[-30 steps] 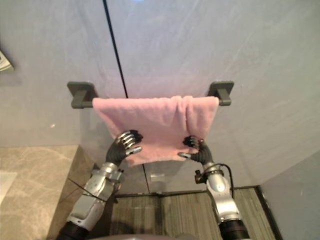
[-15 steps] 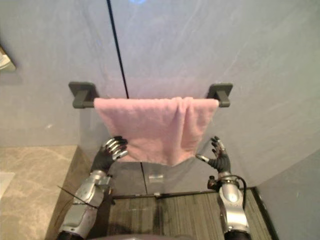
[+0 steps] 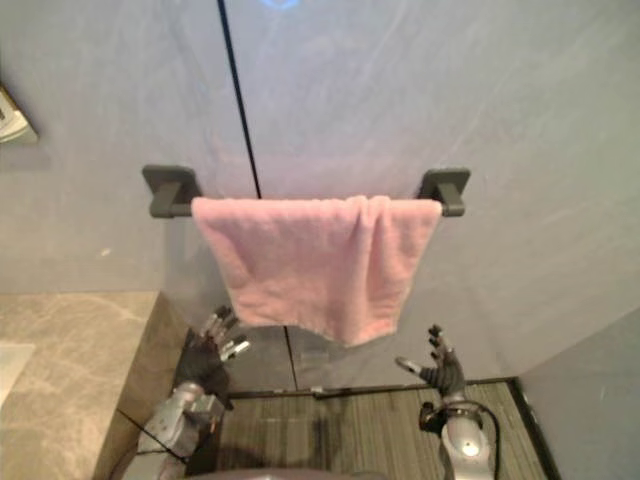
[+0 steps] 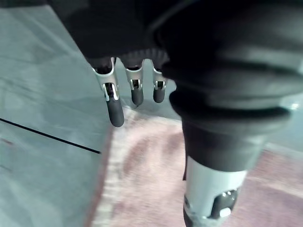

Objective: Organize washtable

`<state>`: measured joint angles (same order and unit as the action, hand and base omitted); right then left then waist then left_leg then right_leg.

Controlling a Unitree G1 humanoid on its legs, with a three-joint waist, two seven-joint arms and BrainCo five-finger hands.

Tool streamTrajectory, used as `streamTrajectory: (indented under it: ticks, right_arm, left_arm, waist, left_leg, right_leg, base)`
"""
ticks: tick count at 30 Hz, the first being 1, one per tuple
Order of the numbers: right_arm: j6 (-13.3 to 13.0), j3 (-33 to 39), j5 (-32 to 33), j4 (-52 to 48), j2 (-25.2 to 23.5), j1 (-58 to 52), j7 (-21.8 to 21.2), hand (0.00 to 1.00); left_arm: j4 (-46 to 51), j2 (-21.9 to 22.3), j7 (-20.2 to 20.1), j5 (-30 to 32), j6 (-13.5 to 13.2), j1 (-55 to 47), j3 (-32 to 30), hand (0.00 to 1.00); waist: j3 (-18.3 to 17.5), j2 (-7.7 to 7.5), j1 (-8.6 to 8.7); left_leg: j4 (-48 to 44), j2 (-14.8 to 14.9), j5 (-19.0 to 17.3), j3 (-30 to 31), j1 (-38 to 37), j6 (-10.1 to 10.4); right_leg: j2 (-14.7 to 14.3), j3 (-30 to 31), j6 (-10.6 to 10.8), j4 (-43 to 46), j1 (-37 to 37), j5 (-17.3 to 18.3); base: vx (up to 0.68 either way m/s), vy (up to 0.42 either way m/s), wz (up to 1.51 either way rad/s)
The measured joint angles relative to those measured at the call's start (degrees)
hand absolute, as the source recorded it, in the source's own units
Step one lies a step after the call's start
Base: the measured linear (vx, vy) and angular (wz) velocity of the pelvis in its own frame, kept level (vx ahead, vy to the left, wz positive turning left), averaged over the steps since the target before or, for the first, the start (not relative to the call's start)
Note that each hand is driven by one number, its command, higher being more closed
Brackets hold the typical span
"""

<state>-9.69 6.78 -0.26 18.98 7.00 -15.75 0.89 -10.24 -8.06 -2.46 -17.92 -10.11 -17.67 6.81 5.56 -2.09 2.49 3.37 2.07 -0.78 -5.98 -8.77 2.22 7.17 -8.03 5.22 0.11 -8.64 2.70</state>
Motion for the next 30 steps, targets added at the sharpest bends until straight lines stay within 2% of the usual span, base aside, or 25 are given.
streamTrajectory:
  ticks: [10, 13, 19, 30]
  right_arm:
    - [0.4, -4.0, -0.9, 16.1, -1.6, -0.2, 0.0, 0.0]
    - [1.3, -5.1, -0.9, 18.7, -1.8, 0.0, 0.1, 0.0]
    - [1.5, -5.5, -0.3, 24.0, -2.2, 0.8, 0.3, 0.0]
    - [1.6, -5.5, -0.3, 29.4, -1.6, 4.5, 1.7, 0.0]
  left_arm:
    - [-17.9, 0.1, 0.5, 9.4, 1.2, -1.1, -0.1, 0.0]
    - [-21.6, 0.4, 1.6, 9.9, 2.1, -0.8, -0.2, 0.0]
    - [-30.2, 1.7, 4.1, 12.2, 2.6, 1.4, -0.5, 0.0]
    - [-35.4, 2.1, 6.4, 14.2, 2.4, 4.4, -1.6, 0.0]
  waist:
    - [0.0, 0.21, -0.23]
    - [-0.1, 0.39, -0.19]
    - [-0.4, 0.95, -0.24]
    - [-0.3, 0.79, -0.3]
  left_leg:
    - [0.6, 0.0, 0.0, 0.1, -0.1, 0.0]
    - [0.6, 0.0, 0.1, 0.0, -0.1, 0.1]
    - [1.9, 0.0, 1.1, 0.0, -0.2, 0.1]
    - [2.0, 0.0, 1.1, -1.2, 0.9, 0.1]
  right_leg:
    - [0.0, -0.3, 0.1, -0.2, 0.0, 0.1]
    - [0.0, -0.3, 0.1, -0.2, 0.0, 0.1]
    - [-0.1, -0.3, 0.1, 0.1, 0.7, 0.1]
    - [-0.1, 1.1, 0.2, 0.3, 2.6, 0.0]
  base:
    - [-0.01, -0.007, 0.01]
    - [-0.02, -0.012, 0.0]
    - [-0.04, -0.018, 0.0]
    - [-0.02, -0.011, -0.06]
